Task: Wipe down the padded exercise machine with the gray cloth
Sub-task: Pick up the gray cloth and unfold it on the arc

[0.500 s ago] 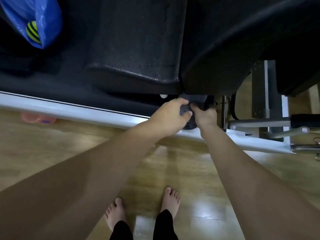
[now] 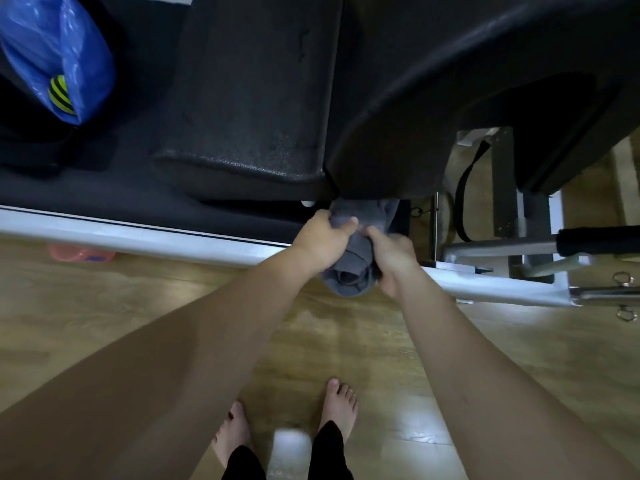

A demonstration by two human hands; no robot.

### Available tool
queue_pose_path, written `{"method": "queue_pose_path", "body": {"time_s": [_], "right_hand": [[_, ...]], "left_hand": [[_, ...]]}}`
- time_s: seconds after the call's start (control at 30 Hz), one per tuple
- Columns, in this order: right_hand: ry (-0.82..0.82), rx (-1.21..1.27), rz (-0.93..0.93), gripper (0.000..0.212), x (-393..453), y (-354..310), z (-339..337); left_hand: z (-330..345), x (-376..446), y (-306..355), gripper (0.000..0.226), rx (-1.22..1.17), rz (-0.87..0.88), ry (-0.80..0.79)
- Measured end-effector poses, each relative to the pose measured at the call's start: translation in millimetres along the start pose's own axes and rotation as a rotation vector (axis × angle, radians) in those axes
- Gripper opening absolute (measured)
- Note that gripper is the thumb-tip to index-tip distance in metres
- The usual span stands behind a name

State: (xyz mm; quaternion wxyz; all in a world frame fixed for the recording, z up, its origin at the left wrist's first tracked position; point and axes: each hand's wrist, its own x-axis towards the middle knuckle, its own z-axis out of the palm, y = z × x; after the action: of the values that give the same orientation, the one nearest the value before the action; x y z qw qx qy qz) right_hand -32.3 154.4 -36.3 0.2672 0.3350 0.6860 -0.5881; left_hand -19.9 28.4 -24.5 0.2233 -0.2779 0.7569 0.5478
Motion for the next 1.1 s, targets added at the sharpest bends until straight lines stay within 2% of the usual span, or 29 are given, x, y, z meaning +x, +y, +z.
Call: {"method": "queue_pose_path", "body": {"time_s": [0.07,0.13,0.23,0.33,0.4,0.53,0.67,0.7,0.77,0.83,0.93,1.03,1.1], "right_hand": [[-0.067,0.07,0.02,0.023,-34.0,3.6,-13.6],[-0.11,0.119,0.043,0.023,-76.9,1.0,-28.8],[-0.158,0.139,0.077,0.022,-149.1,-11.4,-60.9],[-0.211,0.075,-0.009,0.015,-218.8,-33.8,-96.4],[-0.188,0.002,-0.095,0.013,-255.8,-55.3,-116.7],[-0.102,-0.094,-0.357,0.014,-308.4,-116.5,-147.7],[0.109,-0.281,-0.732,0.059,-345.9,-184.2,-176.3],[0.138,-0.316,-0.821,0.065,-351.8,-198.4,-184.0],[0.128,-0.343,-0.924,0.063,-359.8,-222.8,-196.6],[0.123,-0.404,-0.935,0.062,-360.7,-240.8,-205.3],[0.102,-0.397,-0.867,0.077,-355.4,-261.7,-218.5],[0.074,-0.28,-0.808,0.094,-340.9,-277.5,-233.2],[0.033,-0.151,-0.772,0.098,-329.1,-287.9,-241.6]], "left_hand": [[-4.6,-24.2,4.9,0.048,-0.163,-0.079,-0.001],[-12.1,-60.3,15.5,0.049,-0.321,-0.175,-0.073],[-22.4,-124.7,37.8,0.049,-0.436,-0.299,-0.163],[-25.2,-187.5,68.7,0.045,-0.553,-0.333,-0.231],[-25.4,-223.6,98.8,0.042,-0.577,-0.269,-0.231],[-32.1,-277.6,187.1,0.038,-0.536,-0.03,-0.162],[-33.4,-311.4,270.4,0.038,-0.499,0.221,-0.074],[-30.8,-317.7,285.2,0.04,-0.463,0.278,-0.054],[-21.9,-327.4,307.9,0.041,-0.433,0.342,-0.062],[-11.8,-332.4,324.0,0.034,-0.471,0.358,-0.115],[1.2,-332.1,345.6,0.036,-0.48,0.382,-0.151],[10.9,-320.5,363.3,0.041,-0.378,0.453,-0.165],[17.2,-310.2,376.0,0.042,-0.318,0.493,-0.197]]}}
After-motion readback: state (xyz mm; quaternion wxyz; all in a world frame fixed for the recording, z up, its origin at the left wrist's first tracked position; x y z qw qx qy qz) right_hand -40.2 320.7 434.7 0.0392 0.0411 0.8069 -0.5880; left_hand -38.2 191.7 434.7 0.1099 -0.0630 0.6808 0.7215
